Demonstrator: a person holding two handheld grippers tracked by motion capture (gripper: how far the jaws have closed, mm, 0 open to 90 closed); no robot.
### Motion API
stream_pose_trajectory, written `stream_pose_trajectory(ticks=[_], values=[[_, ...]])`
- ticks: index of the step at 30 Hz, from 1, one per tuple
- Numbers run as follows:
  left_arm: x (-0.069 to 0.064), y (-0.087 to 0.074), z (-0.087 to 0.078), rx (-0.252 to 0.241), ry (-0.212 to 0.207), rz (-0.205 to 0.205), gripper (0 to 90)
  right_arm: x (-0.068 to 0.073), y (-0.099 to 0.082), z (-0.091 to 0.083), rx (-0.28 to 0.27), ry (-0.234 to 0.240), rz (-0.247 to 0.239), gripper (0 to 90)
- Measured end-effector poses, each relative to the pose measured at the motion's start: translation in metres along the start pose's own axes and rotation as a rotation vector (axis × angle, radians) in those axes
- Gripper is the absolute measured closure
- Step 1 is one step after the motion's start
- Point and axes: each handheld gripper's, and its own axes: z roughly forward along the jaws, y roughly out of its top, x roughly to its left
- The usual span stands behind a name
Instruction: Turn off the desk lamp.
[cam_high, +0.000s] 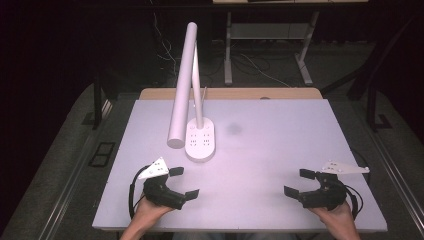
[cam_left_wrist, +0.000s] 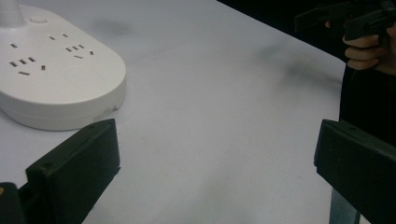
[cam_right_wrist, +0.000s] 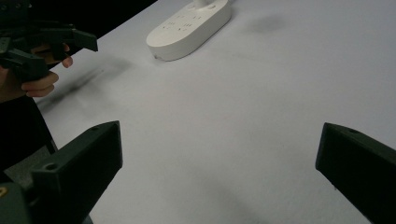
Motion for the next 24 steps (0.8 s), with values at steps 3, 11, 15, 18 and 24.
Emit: stream_pose_trajectory(ticks=[3, 11, 15, 18, 24], values=[[0.0001, 0.0003, 0.0003, 0.000, -0.002, 0.000, 0.0, -0.0001, -0.0002, -0.0001, 0.000, 0.002, -0.001, 0.6], [-0.0006, 0.0000, -0.0002, -0.002, -0.001, 0.002, 0.0, 0.0001, -0.0004, 0.0005, 0.014, 0.000, -0.006, 0.5], [0.0003, -0.0001, -0.0001, -0.003, 0.000, -0.002, 0.0, 0.0011, -0.0011, -0.0002, 0.025, -0.001, 0.001, 0.6], [-0.0001, -0.0003, -0.0002, -0.003, -0.001, -0.002, 0.0, 0.0008, -0.0009, -0.0004, 0.033, -0.003, 0.004, 0.6], [-0.0010, -0.0004, -0.0001, -0.002, -0.001, 0.001, 0.0, 0.0037, 0.0040, -0.0012, 0.037, 0.001, 0.002, 0.6]])
